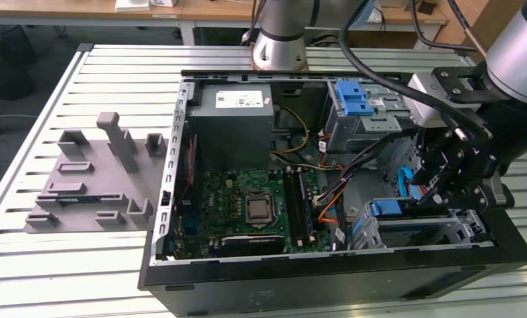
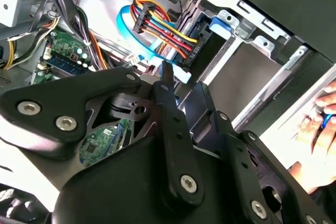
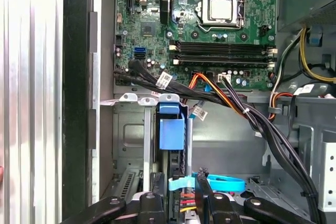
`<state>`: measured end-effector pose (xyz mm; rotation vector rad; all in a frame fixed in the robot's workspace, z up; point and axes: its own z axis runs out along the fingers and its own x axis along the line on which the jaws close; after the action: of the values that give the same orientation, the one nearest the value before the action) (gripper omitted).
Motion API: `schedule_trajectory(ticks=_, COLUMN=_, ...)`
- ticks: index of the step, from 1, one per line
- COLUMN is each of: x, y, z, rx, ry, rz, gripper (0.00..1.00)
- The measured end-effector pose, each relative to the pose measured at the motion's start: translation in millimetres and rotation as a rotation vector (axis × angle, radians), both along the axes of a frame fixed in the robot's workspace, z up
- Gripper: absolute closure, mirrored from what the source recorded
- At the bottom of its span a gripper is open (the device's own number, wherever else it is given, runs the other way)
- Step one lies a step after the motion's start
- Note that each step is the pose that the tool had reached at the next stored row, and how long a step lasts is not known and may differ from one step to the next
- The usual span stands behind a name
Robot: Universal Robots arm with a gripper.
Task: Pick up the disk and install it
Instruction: 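Insert the second disk wire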
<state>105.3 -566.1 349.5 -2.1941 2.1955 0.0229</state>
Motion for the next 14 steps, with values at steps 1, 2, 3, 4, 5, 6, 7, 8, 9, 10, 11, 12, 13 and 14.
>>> schedule_trajectory(ticks=1, x=0.0, y=0.0, z=1.5, rx=0.0, ry=0.0001, rz=0.0, gripper=0.64)
schedule_trajectory(ticks=2, x=0.0, y=0.0, z=3.0, rx=0.0001, ry=0.0004, rz=0.0, gripper=0.64)
schedule_trajectory(ticks=3, x=0.0, y=0.0, z=3.8, rx=0.0001, ry=0.0007, rz=0.0, gripper=0.64)
schedule_trajectory(ticks=4, x=0.0, y=0.0, z=4.0, rx=0.0002, ry=0.0009, rz=0.0, gripper=0.64)
schedule_trajectory(ticks=5, x=0.0, y=0.0, z=4.0, rx=0.0003, ry=0.001, rz=0.0, gripper=0.64)
schedule_trajectory(ticks=6, x=0.0, y=0.0, z=4.0, rx=0.0003, ry=0.001, rz=0.0, gripper=0.65)
schedule_trajectory(ticks=7, x=0.0, y=0.0, z=4.1, rx=0.0002, ry=0.001, rz=0.0, gripper=0.65)
schedule_trajectory(ticks=8, x=0.0, y=0.0, z=4.2, rx=0.0, ry=0.0011, rz=0.0, gripper=0.71)
schedule_trajectory(ticks=9, x=0.0, y=0.0, z=4.2, rx=0.0, ry=0.001, rz=0.0, gripper=0.77)
schedule_trajectory(ticks=10, x=0.0, y=0.0, z=4.2, rx=0.0001, ry=0.001, rz=0.0, gripper=0.77)
schedule_trajectory(ticks=11, x=0.0, y=0.0, z=4.2, rx=0.0, ry=0.0011, rz=0.0, gripper=0.83)
schedule_trajectory(ticks=12, x=0.0, y=0.0, z=4.2, rx=0.0, ry=0.0011, rz=0.0, gripper=0.83)
schedule_trajectory(ticks=13, x=0.0, y=0.0, z=4.2, rx=0.0, ry=0.0011, rz=0.0, gripper=0.89)
schedule_trajectory(ticks=14, x=0.0, y=0.0, z=4.2, rx=0.0, ry=0.0011, rz=0.0, gripper=0.89)
